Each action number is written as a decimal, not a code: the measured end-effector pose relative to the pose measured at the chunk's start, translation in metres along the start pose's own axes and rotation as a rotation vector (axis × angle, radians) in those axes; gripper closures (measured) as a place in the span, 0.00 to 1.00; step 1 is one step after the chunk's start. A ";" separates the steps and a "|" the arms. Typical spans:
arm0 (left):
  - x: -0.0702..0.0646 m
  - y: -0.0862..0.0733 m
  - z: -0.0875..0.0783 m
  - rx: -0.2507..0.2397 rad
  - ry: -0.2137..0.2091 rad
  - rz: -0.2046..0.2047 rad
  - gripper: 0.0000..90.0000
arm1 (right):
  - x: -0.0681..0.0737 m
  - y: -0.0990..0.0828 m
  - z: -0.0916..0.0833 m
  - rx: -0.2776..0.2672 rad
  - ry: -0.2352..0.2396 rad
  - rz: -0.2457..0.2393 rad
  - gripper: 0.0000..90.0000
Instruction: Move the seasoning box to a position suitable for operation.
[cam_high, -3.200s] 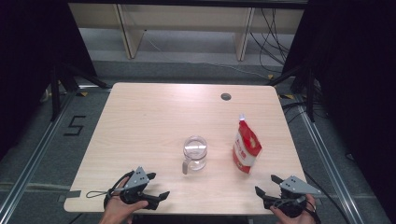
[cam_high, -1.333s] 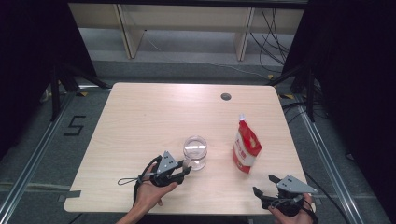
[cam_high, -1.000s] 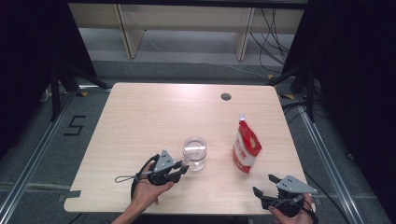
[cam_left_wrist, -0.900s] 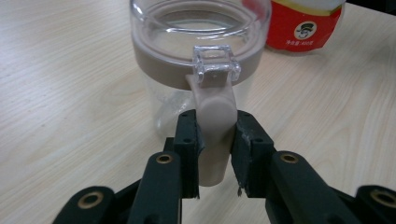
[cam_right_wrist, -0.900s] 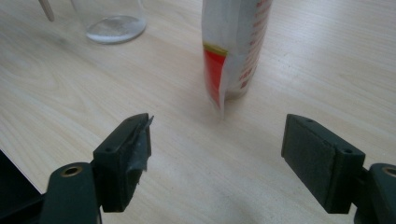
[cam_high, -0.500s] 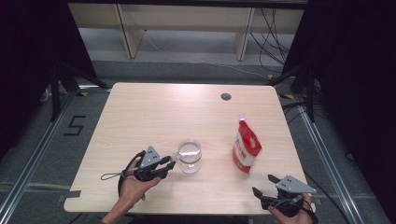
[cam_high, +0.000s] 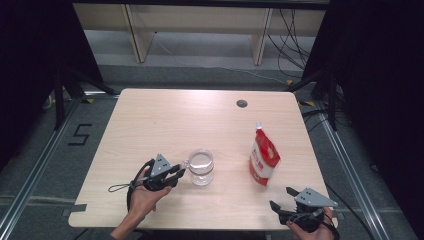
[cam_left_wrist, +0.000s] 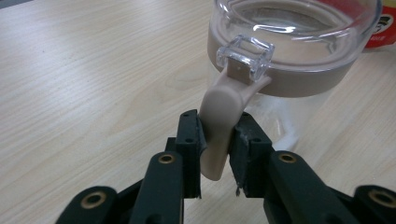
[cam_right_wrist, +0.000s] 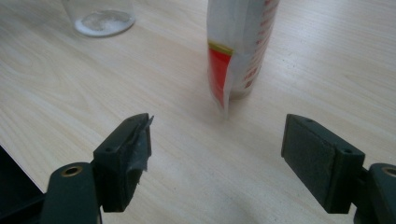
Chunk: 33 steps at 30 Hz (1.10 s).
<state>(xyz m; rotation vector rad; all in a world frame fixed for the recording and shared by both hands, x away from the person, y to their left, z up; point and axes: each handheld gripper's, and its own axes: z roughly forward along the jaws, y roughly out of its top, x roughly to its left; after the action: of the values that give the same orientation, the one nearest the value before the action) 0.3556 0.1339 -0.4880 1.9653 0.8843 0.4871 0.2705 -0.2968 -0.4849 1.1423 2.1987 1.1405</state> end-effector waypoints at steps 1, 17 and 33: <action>0.000 0.000 0.000 0.006 0.005 0.010 0.83 | 0.000 0.000 0.000 0.002 -0.002 0.000 0.28; -0.007 -0.006 -0.007 -0.015 -0.073 0.050 0.83 | 0.001 -0.001 -0.001 0.014 -0.019 0.020 0.28; -0.020 -0.013 -0.017 -0.022 -0.155 0.110 0.83 | 0.003 0.000 0.000 0.013 -0.002 0.033 0.28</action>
<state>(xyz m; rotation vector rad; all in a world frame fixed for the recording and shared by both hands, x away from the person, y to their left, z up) 0.3260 0.1335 -0.4900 2.0094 0.6743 0.3989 0.2683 -0.2941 -0.4852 1.1884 2.1967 1.1397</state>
